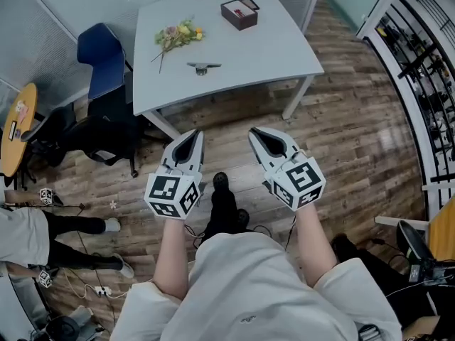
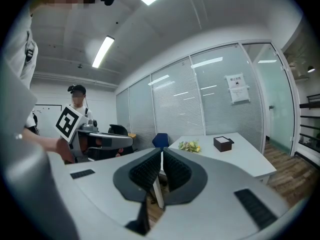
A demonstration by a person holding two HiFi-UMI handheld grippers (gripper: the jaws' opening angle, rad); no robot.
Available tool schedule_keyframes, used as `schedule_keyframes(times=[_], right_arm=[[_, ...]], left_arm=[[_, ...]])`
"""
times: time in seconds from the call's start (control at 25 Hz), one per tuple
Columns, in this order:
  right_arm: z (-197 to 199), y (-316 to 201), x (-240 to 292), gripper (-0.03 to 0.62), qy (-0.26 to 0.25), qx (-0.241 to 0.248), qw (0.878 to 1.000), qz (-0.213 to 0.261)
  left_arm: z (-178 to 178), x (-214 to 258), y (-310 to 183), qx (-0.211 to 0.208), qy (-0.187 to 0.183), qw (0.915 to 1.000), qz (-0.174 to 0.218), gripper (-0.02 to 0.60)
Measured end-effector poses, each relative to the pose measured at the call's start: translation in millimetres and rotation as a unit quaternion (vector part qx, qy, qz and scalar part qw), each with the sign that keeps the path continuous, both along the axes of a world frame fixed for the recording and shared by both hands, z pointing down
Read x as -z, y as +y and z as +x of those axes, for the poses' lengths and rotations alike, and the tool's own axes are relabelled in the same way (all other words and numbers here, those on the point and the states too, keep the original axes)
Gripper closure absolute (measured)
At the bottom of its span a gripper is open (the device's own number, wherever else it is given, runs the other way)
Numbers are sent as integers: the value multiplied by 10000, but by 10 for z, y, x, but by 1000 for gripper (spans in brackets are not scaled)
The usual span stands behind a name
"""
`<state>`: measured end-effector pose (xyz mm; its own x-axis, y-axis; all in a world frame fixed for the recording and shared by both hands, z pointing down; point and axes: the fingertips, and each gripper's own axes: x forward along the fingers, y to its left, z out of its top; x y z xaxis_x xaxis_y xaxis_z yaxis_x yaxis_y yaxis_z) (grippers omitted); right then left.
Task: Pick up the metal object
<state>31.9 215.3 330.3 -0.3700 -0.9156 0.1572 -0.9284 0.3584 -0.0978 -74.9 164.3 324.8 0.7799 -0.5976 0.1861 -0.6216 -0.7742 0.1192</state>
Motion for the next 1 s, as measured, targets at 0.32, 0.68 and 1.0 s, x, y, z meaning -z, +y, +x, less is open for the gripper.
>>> schedule_keyframes(times=[0.32, 0.68, 1.0], right_arm=[[4, -374, -28, 569, -9, 21, 10000, -55], [96, -1118, -104, 531, 16, 46, 9998, -166], [146, -1787, -2, 471, 93, 19, 9999, -93]], left_arm=[[37, -10, -354, -46, -21, 9999, 103, 560], [111, -107, -1038, -79, -155, 9998, 112, 518], [167, -78, -1699, -198, -184, 9995, 140, 472]])
